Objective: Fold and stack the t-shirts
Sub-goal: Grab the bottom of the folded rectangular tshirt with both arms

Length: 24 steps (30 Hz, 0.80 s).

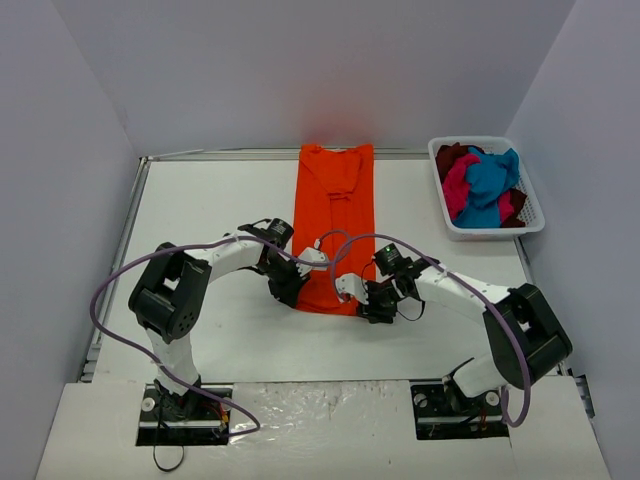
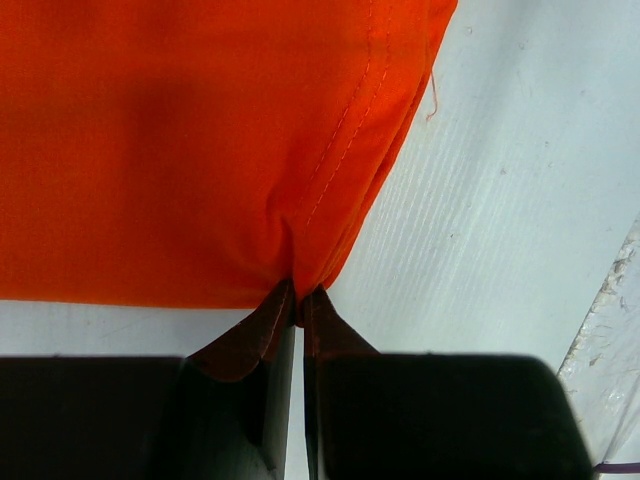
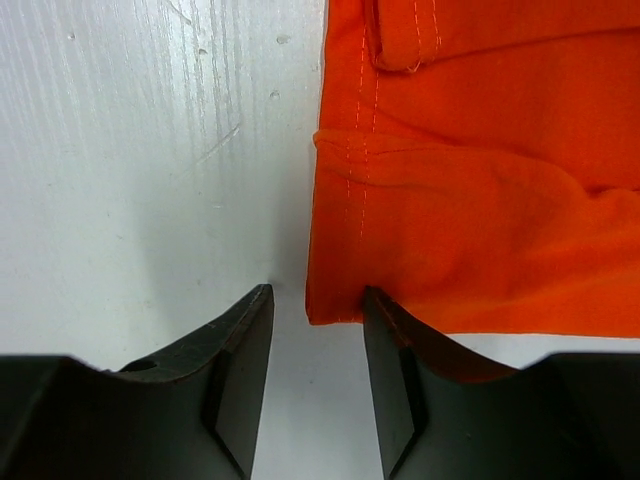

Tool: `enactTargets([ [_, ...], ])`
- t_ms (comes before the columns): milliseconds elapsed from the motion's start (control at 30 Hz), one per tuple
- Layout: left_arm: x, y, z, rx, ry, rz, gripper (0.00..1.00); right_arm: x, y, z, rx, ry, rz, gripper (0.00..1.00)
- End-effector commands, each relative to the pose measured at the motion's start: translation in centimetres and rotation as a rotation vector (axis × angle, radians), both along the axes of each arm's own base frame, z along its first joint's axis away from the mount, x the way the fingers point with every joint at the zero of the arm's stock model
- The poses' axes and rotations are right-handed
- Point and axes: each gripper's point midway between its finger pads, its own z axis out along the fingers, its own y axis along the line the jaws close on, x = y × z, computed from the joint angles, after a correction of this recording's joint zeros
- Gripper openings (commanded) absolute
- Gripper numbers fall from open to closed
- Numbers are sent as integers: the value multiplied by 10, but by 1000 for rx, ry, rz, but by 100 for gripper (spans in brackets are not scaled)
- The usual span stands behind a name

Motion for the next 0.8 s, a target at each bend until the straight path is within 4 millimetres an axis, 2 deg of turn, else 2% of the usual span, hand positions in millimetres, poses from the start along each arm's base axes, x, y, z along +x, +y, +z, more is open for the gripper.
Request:
enactTargets([
  [0,4,-3,8,-19,1,-14,2,0,8,2,11,23,-1,36],
  [133,3,-3,8,-19,0,-13,2,-1,10,-3,4,33,-15,24],
  [233,4,-2,10,-19,-3,-11,2,3,6,-5,-18,20,-34,5],
  [300,2,0,11,-18,0,-13,2,4,4,-5,-25,16,-43,0],
  [433,1,1,18,-25,-5,-25,2,3,3,1,-22,5,-56,0],
  [633,-11,5,39,-56,-20,-80,2,2,4,27,0,4,-53,0],
  [767,-19,6,50,-79,-28,-112,2,-2,5,37,18,14,-37,0],
])
